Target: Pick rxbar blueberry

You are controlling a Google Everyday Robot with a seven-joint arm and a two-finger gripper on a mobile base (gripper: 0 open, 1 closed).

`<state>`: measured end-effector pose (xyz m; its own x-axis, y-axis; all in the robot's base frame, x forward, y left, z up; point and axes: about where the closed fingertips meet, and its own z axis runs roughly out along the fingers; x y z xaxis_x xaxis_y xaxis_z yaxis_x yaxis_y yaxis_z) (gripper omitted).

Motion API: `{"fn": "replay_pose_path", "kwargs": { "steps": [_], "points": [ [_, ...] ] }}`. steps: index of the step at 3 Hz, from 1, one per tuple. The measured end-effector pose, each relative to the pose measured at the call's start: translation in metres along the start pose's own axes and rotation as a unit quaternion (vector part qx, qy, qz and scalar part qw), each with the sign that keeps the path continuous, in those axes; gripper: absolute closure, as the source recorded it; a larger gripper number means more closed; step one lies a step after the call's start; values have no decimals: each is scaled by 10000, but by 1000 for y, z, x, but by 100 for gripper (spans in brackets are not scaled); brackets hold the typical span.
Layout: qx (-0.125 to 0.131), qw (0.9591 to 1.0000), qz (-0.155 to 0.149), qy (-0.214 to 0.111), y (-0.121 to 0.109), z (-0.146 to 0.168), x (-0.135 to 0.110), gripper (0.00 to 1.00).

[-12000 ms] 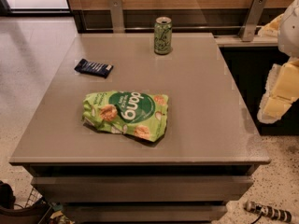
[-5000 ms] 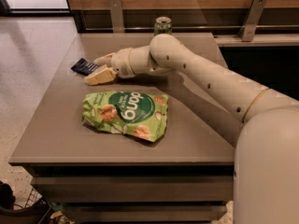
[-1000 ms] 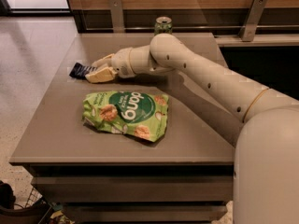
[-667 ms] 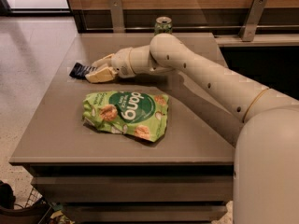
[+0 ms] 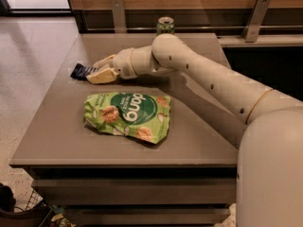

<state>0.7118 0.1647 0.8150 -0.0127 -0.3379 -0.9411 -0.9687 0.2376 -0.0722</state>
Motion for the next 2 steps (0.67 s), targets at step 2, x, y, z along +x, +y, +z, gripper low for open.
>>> {"fn": "replay_pose_path", "kwargs": {
  "steps": [2],
  "points": [
    [-85,9983,-569,-22,7,-35,-68,100]
  ]
}}
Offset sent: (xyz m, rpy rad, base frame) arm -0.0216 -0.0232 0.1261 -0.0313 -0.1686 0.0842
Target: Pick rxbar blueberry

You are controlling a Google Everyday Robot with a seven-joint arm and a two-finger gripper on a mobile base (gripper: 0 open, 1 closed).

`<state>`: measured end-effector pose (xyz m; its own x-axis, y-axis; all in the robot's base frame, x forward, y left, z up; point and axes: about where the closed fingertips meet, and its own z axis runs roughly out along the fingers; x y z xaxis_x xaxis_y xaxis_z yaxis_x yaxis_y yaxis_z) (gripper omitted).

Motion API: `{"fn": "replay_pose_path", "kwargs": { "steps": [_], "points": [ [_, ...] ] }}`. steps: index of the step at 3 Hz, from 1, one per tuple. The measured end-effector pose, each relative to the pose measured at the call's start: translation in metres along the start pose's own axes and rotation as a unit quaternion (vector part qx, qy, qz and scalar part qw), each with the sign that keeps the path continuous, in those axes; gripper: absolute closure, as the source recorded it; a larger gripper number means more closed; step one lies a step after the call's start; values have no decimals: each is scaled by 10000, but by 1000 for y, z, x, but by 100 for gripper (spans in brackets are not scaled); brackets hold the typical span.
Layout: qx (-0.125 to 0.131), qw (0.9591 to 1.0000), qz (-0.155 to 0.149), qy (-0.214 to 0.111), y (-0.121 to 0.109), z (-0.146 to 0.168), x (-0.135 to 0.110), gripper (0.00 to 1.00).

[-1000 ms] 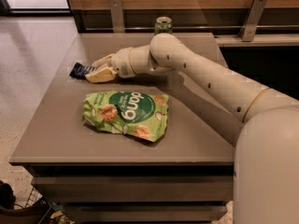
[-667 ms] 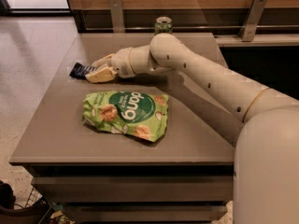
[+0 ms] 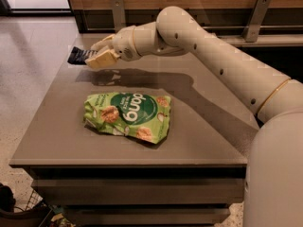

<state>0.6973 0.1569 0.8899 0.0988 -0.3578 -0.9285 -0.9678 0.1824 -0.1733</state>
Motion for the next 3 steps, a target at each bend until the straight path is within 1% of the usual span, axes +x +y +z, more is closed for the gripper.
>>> {"fn": "replay_pose_path", "kwargs": {
  "steps": [1,3],
  "points": [
    [-106,9995,-267,-124,-2,-19,-27,100],
    [-200,9980,-541,-262,-3,-40,-46,100]
  ]
}}
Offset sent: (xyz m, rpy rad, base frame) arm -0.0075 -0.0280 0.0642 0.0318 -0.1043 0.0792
